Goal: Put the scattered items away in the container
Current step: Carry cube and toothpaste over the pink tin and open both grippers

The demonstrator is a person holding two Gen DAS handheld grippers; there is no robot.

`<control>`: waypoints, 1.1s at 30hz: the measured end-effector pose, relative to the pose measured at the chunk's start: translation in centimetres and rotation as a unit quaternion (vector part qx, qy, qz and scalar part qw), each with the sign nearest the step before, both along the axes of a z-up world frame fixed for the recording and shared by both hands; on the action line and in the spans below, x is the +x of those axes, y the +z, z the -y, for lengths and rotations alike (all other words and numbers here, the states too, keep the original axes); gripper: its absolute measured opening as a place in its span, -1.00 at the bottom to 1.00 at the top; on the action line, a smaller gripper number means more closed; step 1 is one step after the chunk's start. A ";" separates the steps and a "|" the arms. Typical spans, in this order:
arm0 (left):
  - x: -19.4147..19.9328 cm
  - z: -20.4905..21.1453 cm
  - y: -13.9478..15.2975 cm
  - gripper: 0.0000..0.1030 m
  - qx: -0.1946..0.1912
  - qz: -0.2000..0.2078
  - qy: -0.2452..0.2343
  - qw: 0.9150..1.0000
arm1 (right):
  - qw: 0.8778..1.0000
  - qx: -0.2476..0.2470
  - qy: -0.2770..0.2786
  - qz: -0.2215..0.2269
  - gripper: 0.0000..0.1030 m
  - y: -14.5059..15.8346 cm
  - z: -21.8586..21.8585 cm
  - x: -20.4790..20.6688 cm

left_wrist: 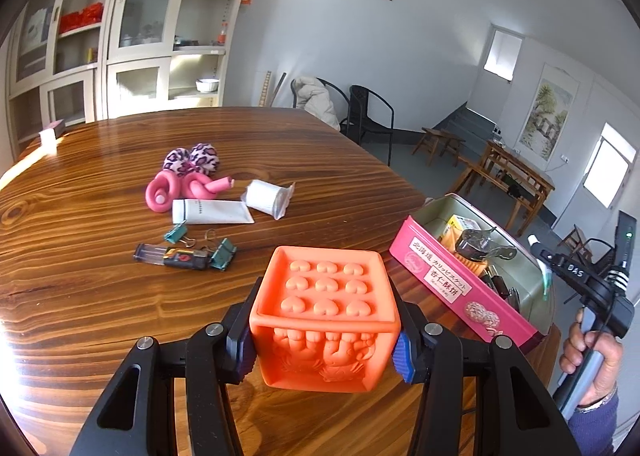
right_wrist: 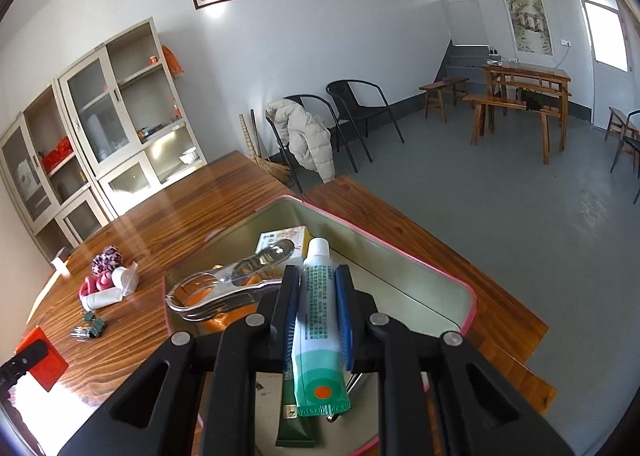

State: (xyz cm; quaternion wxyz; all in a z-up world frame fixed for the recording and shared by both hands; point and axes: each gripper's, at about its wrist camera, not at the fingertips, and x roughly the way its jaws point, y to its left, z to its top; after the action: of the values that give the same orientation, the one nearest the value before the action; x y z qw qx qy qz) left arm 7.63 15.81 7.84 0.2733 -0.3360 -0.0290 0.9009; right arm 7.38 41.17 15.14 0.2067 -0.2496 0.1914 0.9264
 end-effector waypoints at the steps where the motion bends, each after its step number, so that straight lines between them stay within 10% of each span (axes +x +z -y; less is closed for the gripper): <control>1: 0.0 -0.2 0.0 0.06 -0.001 0.000 -0.003 1.000 | 1.000 -0.001 -0.006 0.009 -0.61 -0.3 -0.2 -0.2; 6: -0.1 -1.4 -0.2 0.06 -0.006 0.005 -0.014 1.000 | 0.999 -0.017 -0.007 0.030 -0.59 -0.9 -1.0 -0.1; 11: -0.2 -2.6 -0.1 0.06 -0.011 0.005 -0.026 1.000 | 0.999 -0.035 -0.006 0.016 0.25 -0.9 -1.5 1.1; 33: 2.9 -16.3 1.5 0.06 -0.039 -0.017 -0.185 0.982 | 0.998 -0.025 -0.016 -0.061 0.41 1.0 -2.4 5.0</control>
State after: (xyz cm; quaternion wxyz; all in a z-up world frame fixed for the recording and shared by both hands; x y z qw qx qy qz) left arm 10.50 32.13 9.33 0.4222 -0.3311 0.0737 0.8406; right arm 12.38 43.57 16.11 0.2035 -0.1944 0.2309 0.9314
